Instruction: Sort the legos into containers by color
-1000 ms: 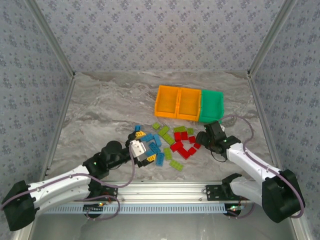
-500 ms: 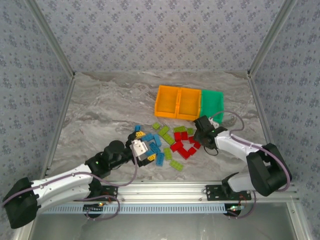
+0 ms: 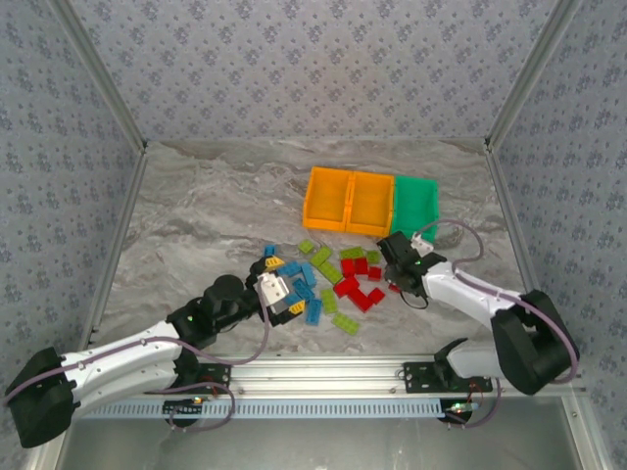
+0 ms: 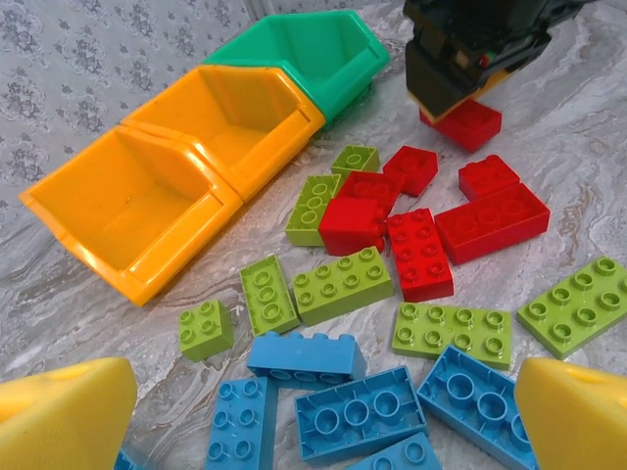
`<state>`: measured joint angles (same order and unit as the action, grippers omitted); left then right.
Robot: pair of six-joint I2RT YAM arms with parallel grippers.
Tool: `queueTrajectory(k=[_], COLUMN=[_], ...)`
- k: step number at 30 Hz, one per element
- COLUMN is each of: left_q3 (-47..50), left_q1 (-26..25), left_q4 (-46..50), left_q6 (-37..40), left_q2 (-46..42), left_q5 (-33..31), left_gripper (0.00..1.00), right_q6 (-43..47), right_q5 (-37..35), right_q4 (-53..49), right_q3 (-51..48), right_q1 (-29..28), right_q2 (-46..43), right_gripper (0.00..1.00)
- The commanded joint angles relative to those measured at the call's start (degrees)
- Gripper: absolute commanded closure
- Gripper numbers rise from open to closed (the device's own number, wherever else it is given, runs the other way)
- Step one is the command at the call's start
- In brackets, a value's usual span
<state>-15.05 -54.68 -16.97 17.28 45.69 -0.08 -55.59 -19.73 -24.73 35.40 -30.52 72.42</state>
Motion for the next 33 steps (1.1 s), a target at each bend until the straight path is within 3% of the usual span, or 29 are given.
queueTrajectory(k=[1, 6, 10, 12, 16, 23, 26, 29, 33], left_q3=[-1.1, -1.2, -1.2, -1.7, -3.3, -5.4, -7.0, -8.6, -9.8], left_q1=[-0.1, -0.1, -0.1, -0.1, -0.1, -0.1, 0.0, 0.9, 4.5], left_q4=[-1.6, -2.3, -3.6, -3.8, -3.3, -2.0, -1.2, 1.1, 4.8], left_q6=[-0.8, -1.2, -2.0, -2.8, -5.6, -10.5, -15.7, -20.1, -27.1], left_q2=[0.9, 1.8, 3.5, 4.8, 7.2, 9.4, 10.8, 12.3, 12.3], left_q5=[-1.1, -1.1, -2.0, -3.1, -8.8, -12.6, -19.3, -24.3, -24.5], left_gripper=[0.01, 0.01, 0.01, 0.01, 0.01, 0.01, 0.01, 0.01, 0.01], right_q6=[0.2, 14.6, 34.1, 39.4, 38.8, 36.3, 33.6, 32.0, 29.9], right_q5=[-6.6, -8.3, -1.6, 0.4, 7.8, 12.1, 12.5, 12.6, 13.0], right_q4=[-3.6, -0.3, 7.1, 11.9, 11.9, 7.1, 6.9, 6.6, 5.0], right_q3=[1.0, 7.8, 15.4, 17.5, 26.3, 37.5, 37.3, 36.0, 33.9], right_q1=[0.0, 3.6, 9.2, 11.9, 19.1, 22.6, 23.2, 23.4, 23.5], right_q2=[-6.1, -10.8, -4.5, -0.1, 13.0, 28.8, 28.5, 25.0, 17.4], right_gripper=[0.71, 0.72, 0.69, 0.71, 0.72, 0.63, 0.44, 0.4, 0.34])
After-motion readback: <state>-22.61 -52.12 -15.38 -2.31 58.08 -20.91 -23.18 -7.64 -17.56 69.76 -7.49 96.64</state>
